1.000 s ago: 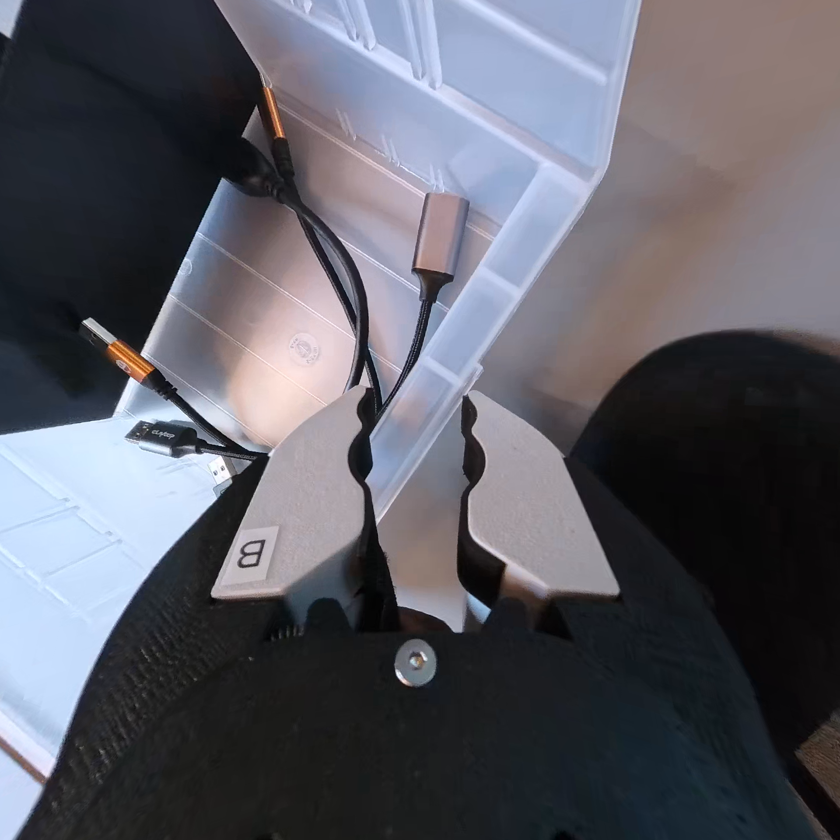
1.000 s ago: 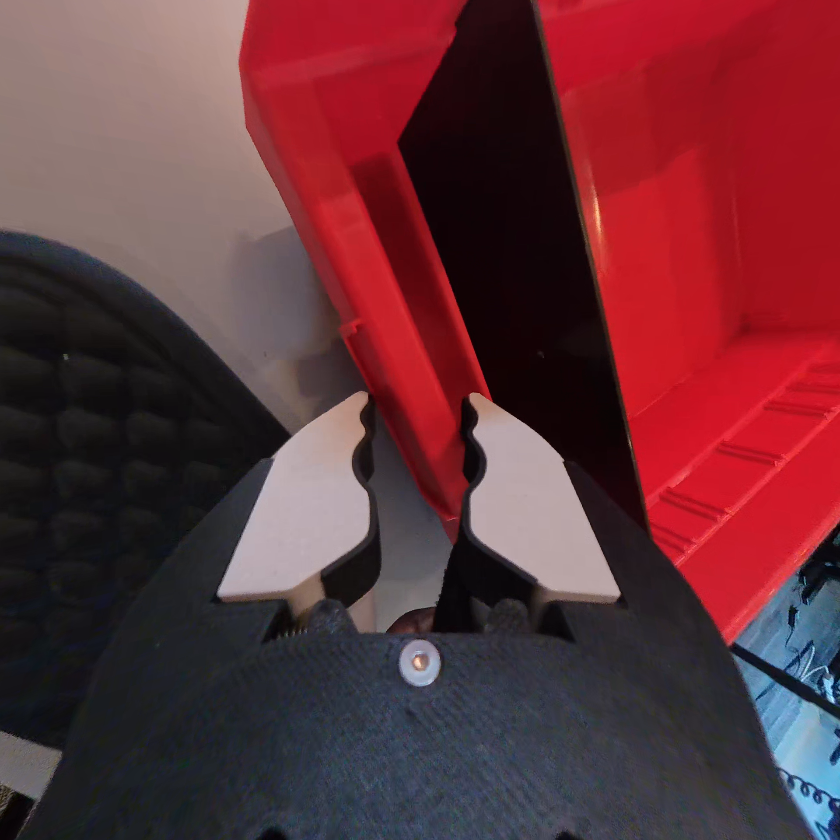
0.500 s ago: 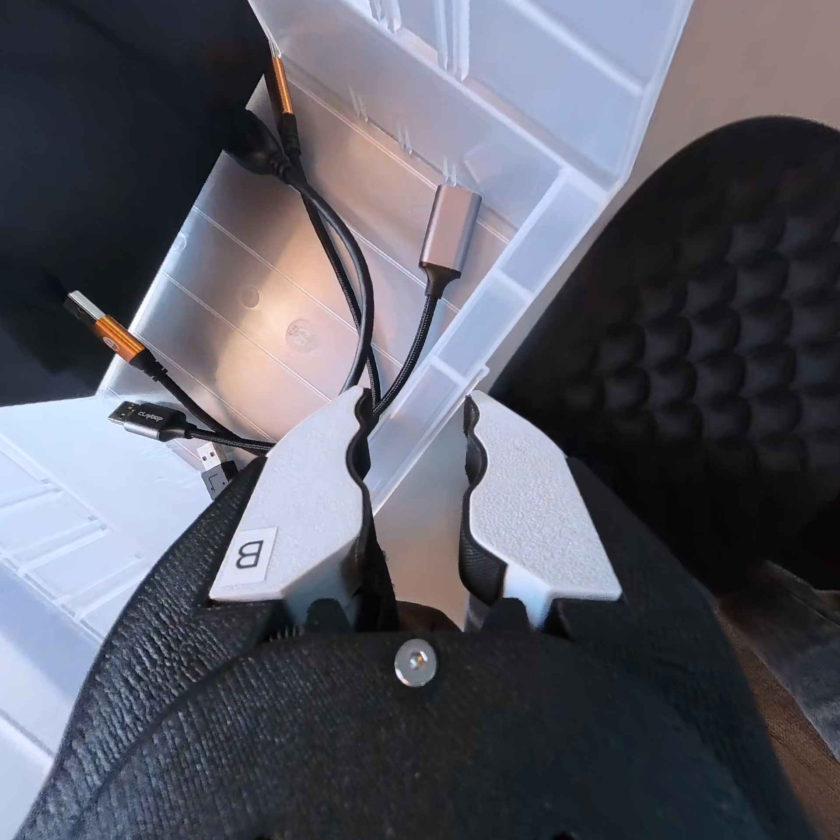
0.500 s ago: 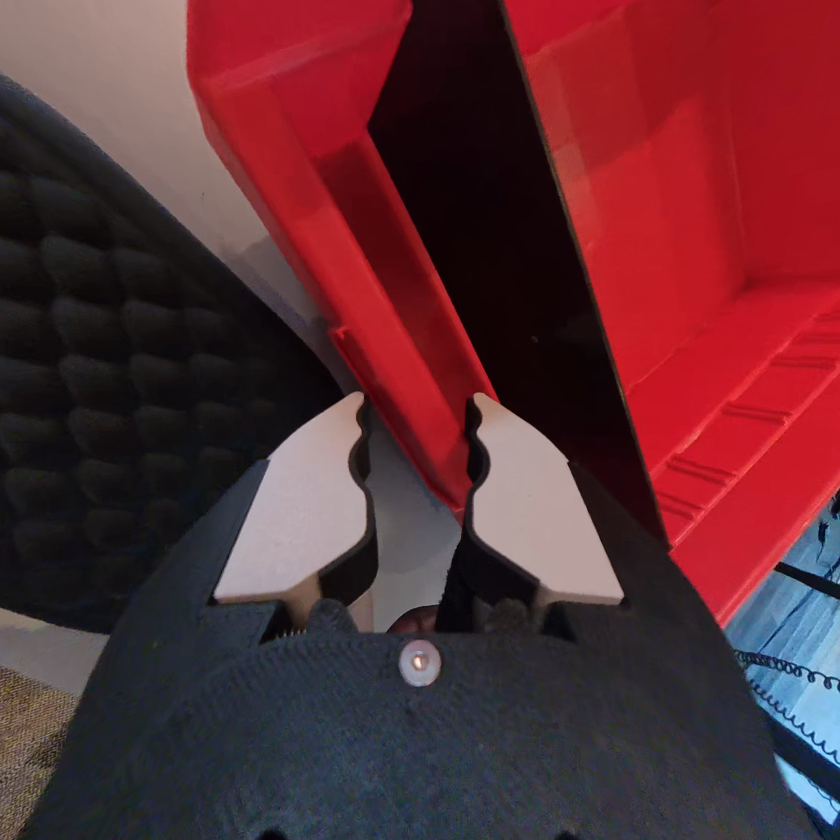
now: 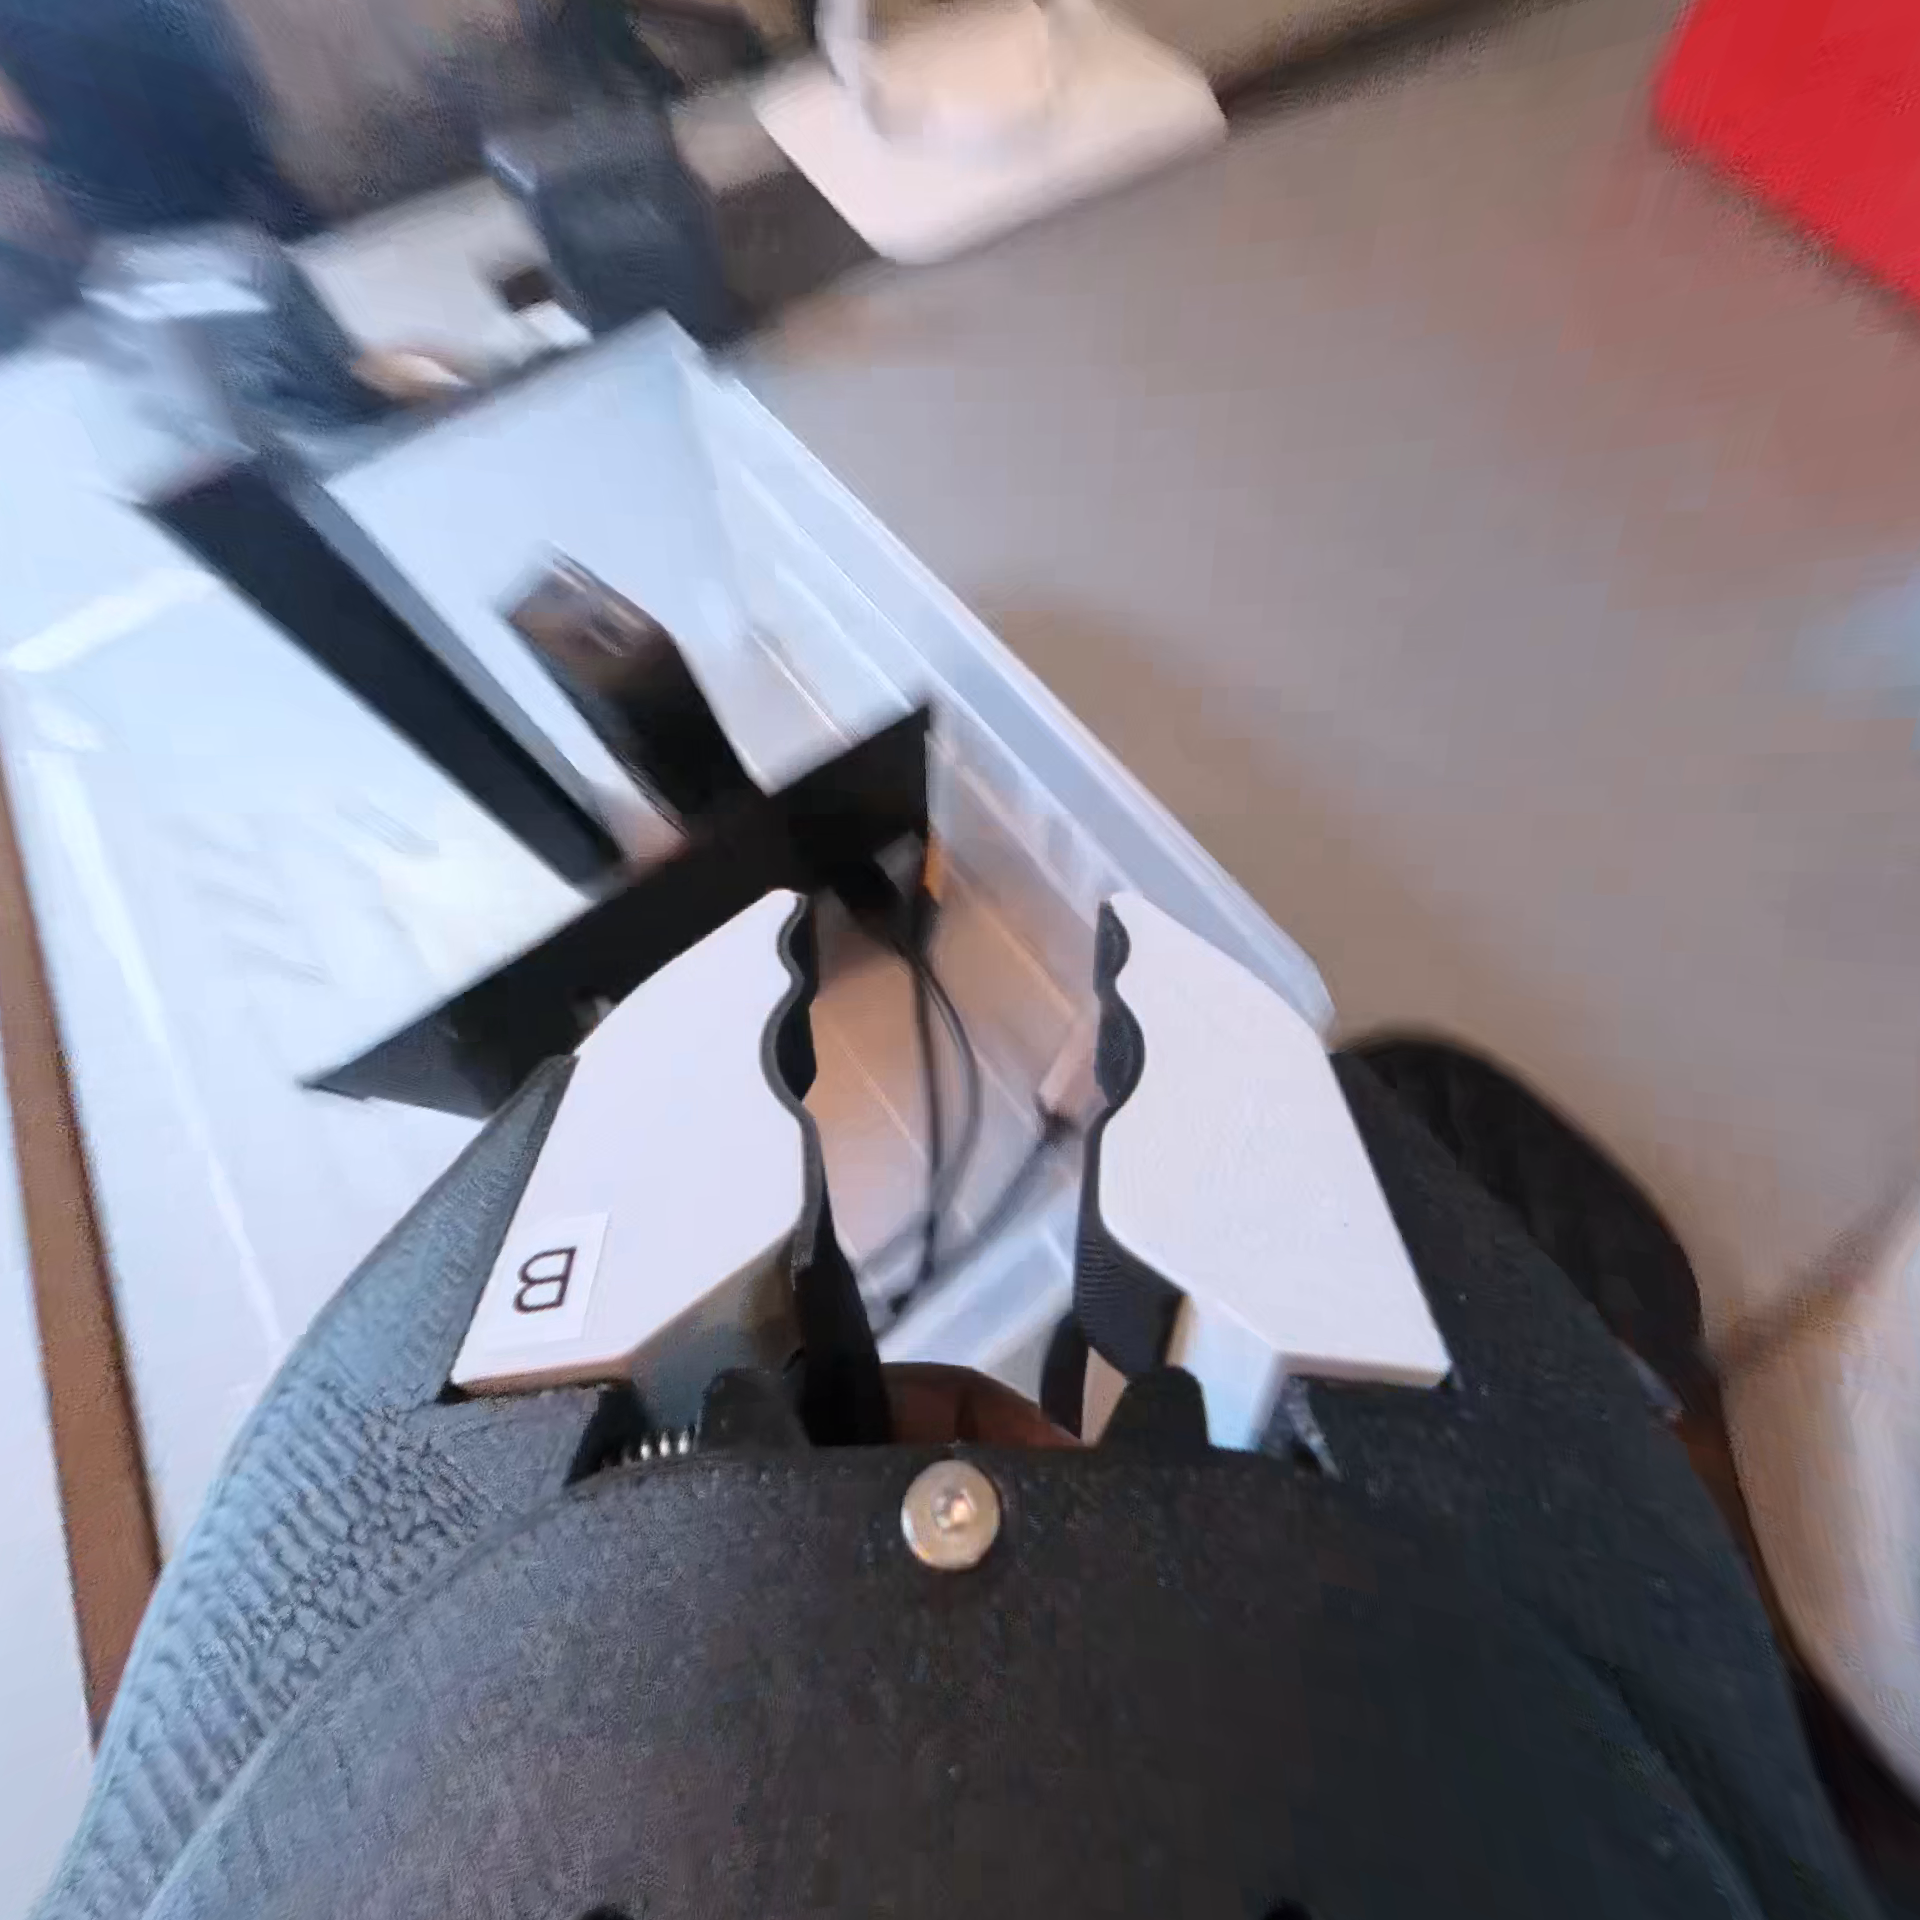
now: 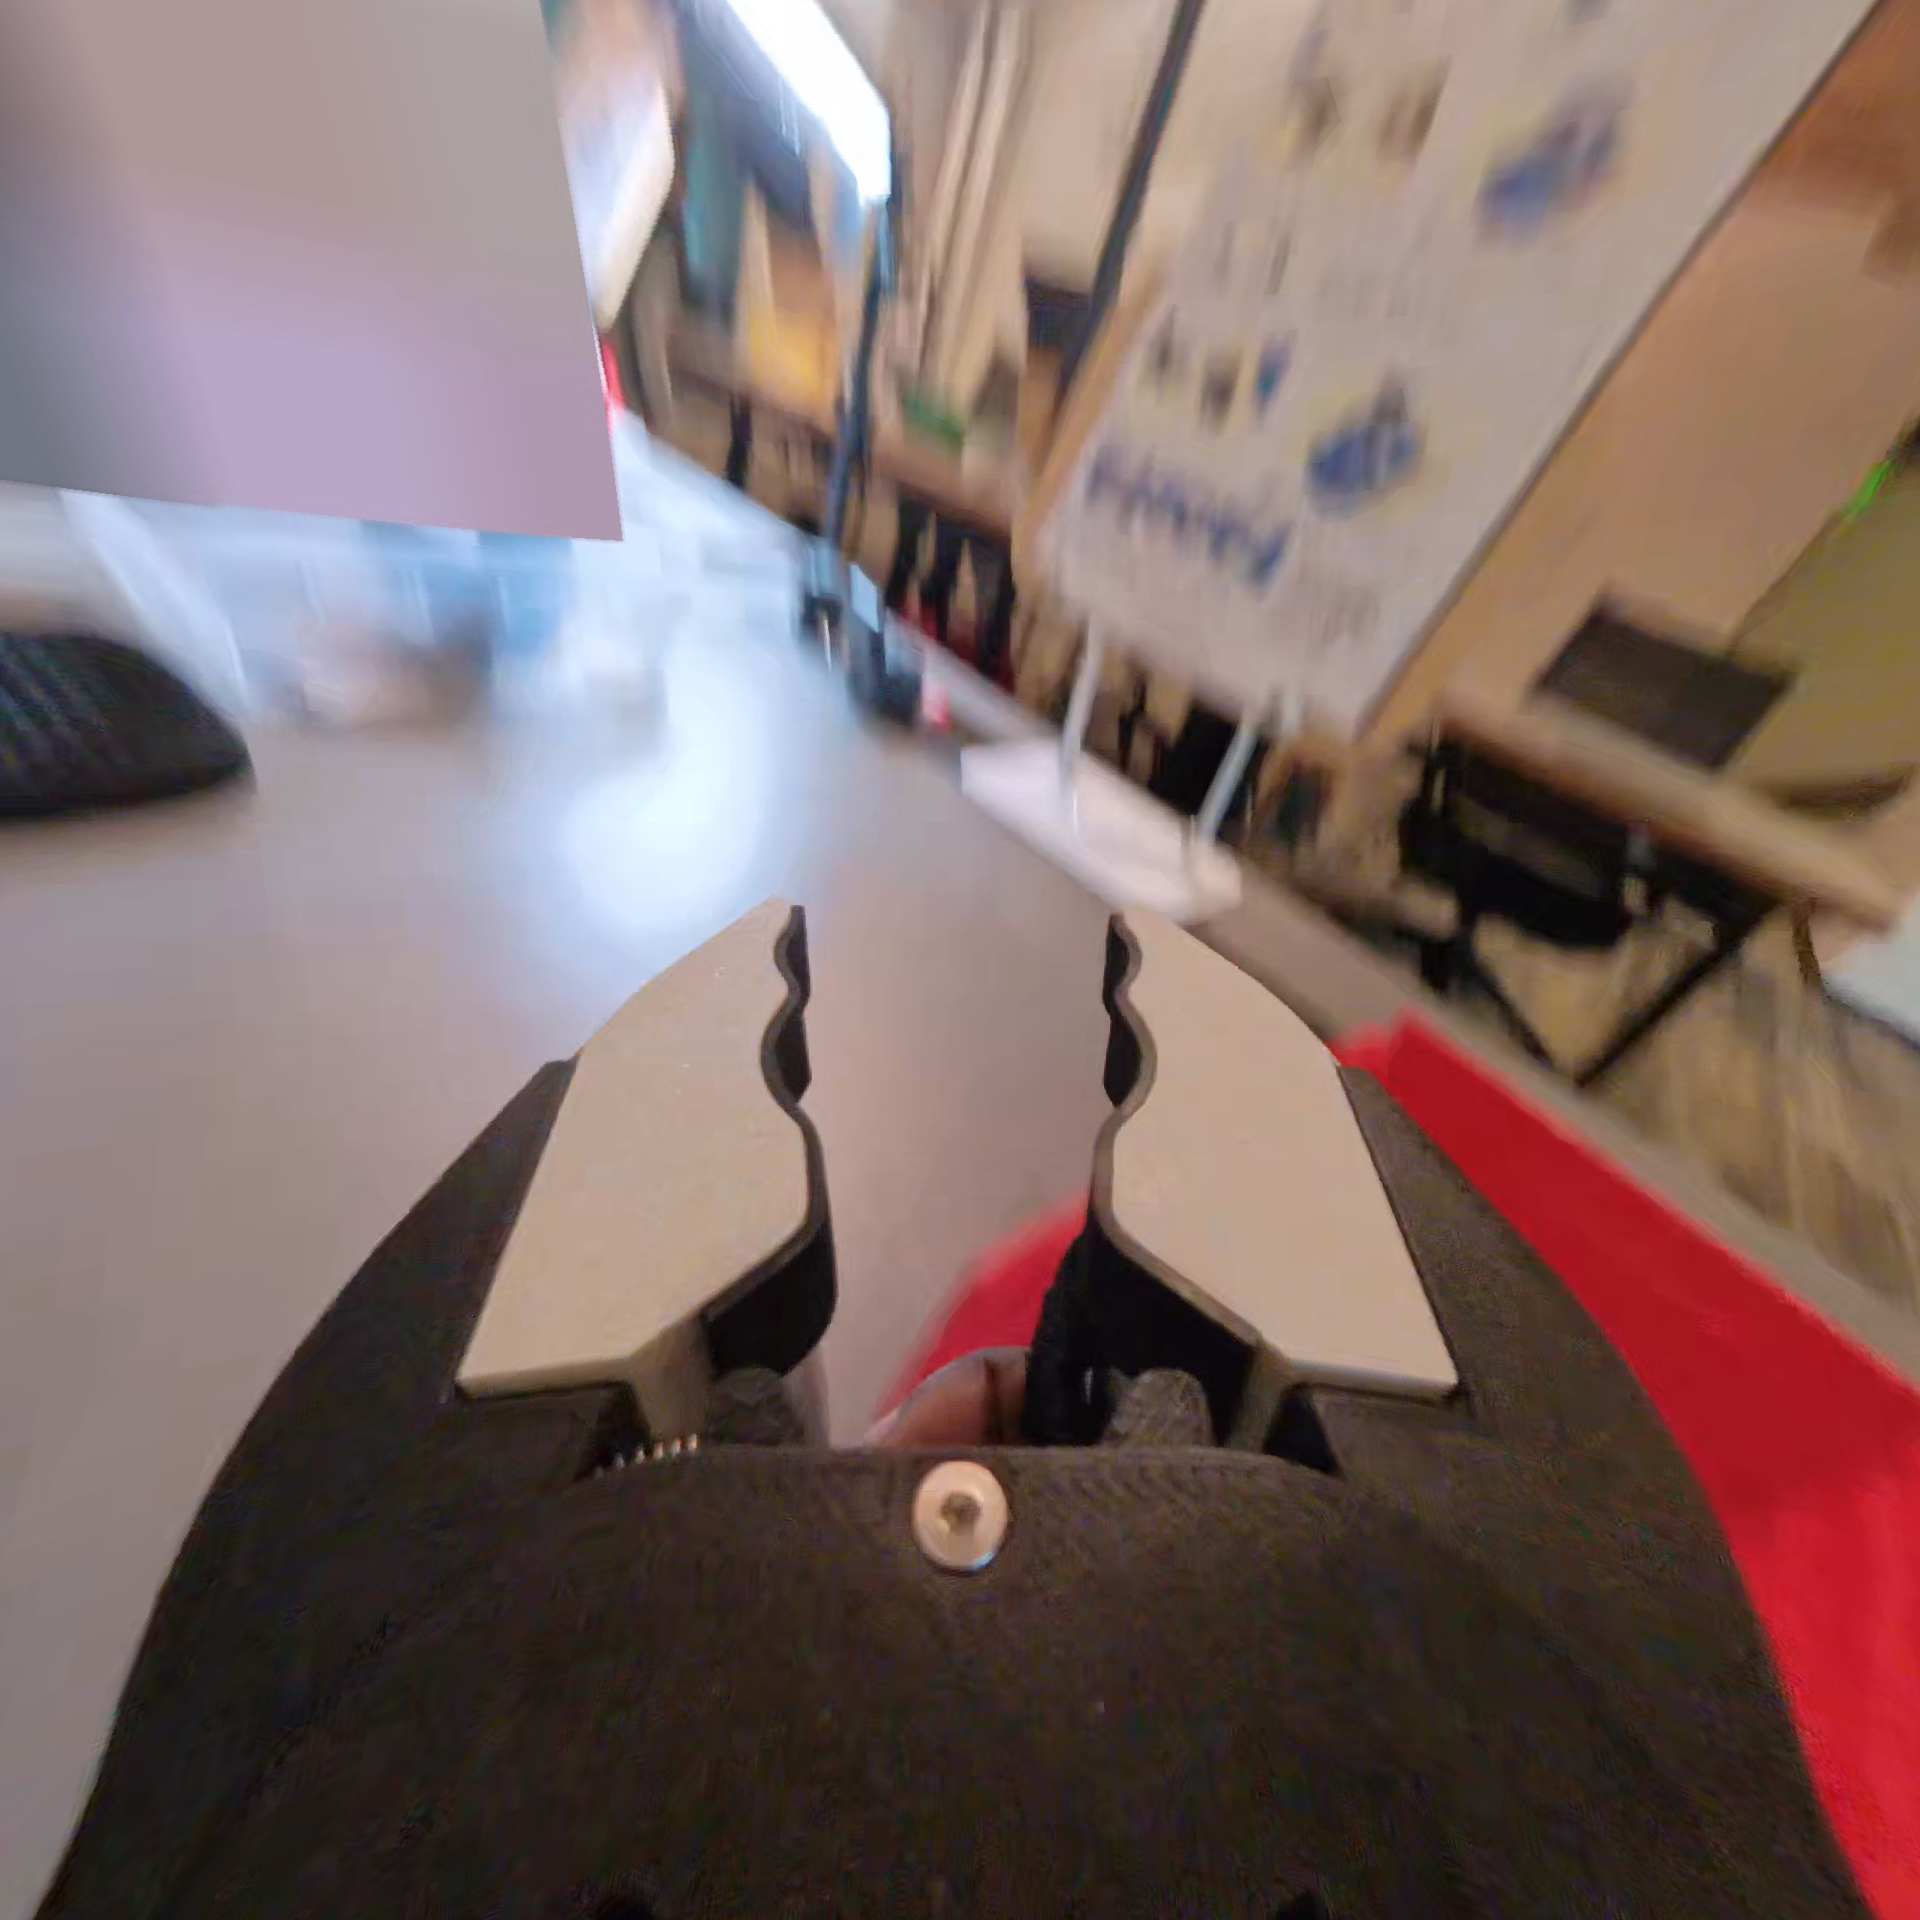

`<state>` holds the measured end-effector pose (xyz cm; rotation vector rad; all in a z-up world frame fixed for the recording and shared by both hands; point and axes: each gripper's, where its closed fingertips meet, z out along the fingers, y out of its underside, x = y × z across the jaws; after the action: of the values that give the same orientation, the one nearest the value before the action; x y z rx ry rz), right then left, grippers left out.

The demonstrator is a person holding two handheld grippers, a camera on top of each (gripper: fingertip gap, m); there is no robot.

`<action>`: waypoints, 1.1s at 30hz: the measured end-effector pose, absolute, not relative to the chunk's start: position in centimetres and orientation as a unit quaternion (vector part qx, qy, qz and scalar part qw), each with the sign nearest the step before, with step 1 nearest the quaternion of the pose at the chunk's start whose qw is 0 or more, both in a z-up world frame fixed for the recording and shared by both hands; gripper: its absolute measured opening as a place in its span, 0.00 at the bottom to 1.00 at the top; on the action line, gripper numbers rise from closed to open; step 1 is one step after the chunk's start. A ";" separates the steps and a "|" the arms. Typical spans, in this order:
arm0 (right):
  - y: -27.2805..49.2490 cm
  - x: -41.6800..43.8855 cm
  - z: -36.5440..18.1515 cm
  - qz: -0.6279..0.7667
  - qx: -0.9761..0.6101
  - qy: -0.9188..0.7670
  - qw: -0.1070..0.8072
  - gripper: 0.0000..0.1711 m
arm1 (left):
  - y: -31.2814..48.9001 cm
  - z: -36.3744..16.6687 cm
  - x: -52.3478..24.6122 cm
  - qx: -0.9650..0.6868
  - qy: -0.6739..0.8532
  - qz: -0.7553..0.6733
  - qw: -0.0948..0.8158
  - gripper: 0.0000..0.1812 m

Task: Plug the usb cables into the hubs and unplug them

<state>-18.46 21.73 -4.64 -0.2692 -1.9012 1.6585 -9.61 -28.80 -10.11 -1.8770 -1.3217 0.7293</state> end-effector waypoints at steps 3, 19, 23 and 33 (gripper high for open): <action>17.4 -18.1 -1.8 0.744 -0.072 -0.606 0.273 0.35 | -31.4 -8.5 -14.0 -0.647 -0.562 0.366 0.363 0.33; 9.3 -20.1 -8.9 0.741 -0.059 -0.634 0.213 0.36 | -33.5 -13.3 -22.6 -0.633 -0.584 0.421 0.284 0.15; 8.9 -20.2 -9.1 0.735 -0.063 -0.640 0.216 0.35 | -30.9 -7.3 -22.0 -0.607 -0.520 0.495 0.340 0.15; 1.2 -18.1 -4.6 0.704 -0.090 -0.680 0.187 0.36 | -13.0 0.3 -20.5 -0.601 -0.377 0.371 0.599 0.15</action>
<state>-18.13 1.15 -4.57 -0.2524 -1.9135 1.9811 -20.45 -12.97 0.32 -1.3931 -0.8744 0.8614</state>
